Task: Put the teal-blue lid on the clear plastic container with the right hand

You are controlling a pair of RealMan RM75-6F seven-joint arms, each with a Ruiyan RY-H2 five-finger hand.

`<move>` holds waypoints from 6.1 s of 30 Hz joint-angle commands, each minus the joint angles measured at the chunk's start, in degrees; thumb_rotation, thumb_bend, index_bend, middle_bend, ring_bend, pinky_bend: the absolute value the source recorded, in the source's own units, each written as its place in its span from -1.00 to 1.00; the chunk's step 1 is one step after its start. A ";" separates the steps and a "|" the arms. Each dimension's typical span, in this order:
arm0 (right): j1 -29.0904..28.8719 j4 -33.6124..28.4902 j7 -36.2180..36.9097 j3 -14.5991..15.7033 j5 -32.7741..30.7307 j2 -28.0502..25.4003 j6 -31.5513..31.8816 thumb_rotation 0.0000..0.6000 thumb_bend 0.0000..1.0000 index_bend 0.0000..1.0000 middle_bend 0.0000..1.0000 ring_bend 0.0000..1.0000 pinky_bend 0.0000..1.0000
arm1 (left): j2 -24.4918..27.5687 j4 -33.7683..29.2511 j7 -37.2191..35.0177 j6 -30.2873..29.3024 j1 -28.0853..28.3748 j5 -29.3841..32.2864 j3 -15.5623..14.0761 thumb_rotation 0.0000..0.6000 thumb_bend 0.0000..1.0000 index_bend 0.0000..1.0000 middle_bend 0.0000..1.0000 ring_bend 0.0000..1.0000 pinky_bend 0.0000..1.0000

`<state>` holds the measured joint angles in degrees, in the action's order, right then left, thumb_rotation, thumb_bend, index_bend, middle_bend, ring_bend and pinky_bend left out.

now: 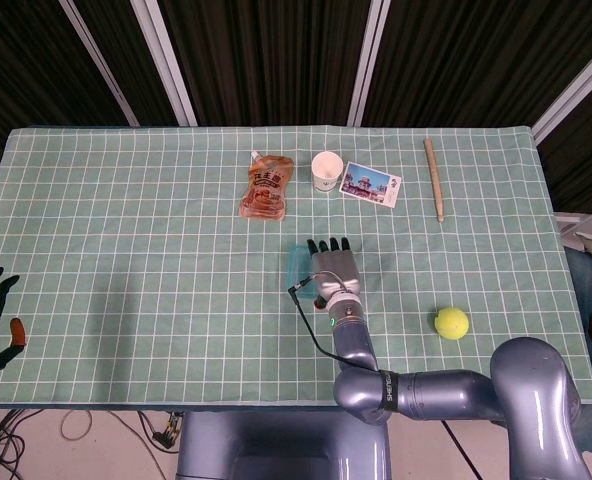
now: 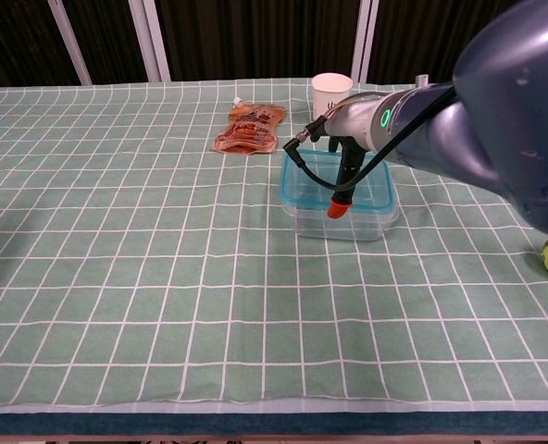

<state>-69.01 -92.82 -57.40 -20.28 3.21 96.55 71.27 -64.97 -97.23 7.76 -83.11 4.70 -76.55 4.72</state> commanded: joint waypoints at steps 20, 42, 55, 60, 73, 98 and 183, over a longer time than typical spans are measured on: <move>1.41 -0.56 -0.01 0.21 1.64 0.15 -0.20 1.00 -0.55 -1.00 -0.17 -0.86 -1.00 | -0.12 0.18 0.15 -0.08 -0.03 -0.05 -0.06 1.00 0.28 -0.78 -1.00 -1.00 -1.00; 2.25 0.15 0.08 0.09 2.18 0.62 -0.74 1.00 -0.55 -1.00 -0.17 -0.86 -1.00 | -0.10 0.07 0.36 -0.04 0.03 0.09 0.03 1.00 0.28 -0.78 -1.00 -1.00 -1.00; 2.71 0.12 0.37 -0.22 2.52 0.93 -0.45 1.00 -0.55 -1.00 -0.17 -0.86 -1.00 | -0.14 0.20 0.30 -0.08 -0.01 0.02 -0.04 1.00 0.28 -0.78 -1.00 -1.00 -1.00; 2.80 0.17 0.31 -0.28 2.56 1.05 -0.40 1.00 -0.55 -1.00 -0.19 -0.86 -1.00 | -0.12 0.11 0.37 -0.14 0.00 0.04 0.02 1.00 0.28 -0.78 -1.00 -1.00 -1.00; 2.94 -0.02 -0.44 -0.54 1.36 0.50 -1.16 1.00 -0.55 -1.00 -0.68 -1.00 -1.00 | -0.14 0.13 0.42 -0.14 0.01 0.11 0.06 1.00 0.28 -0.78 -1.00 -1.00 -1.00; 4.80 -7.49 1.04 -0.68 2.53 -4.88 0.32 1.00 -0.55 -1.00 -0.86 -1.00 -1.00 | -0.17 0.10 0.63 -0.13 0.02 0.21 0.06 1.00 0.28 -0.78 -1.00 -1.00 -1.00; 10.42 4.92 22.42 2.87 18.46 -8.10 -11.98 1.00 -0.10 0.29 -0.86 -1.00 -1.00 | -0.23 -0.49 1.75 0.15 -0.15 1.47 0.15 1.00 0.28 -0.78 -1.00 -1.00 -1.00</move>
<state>-58.38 -88.63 -35.03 -17.52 21.77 87.87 59.63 -65.21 -97.71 9.50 -82.97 4.54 -75.10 4.87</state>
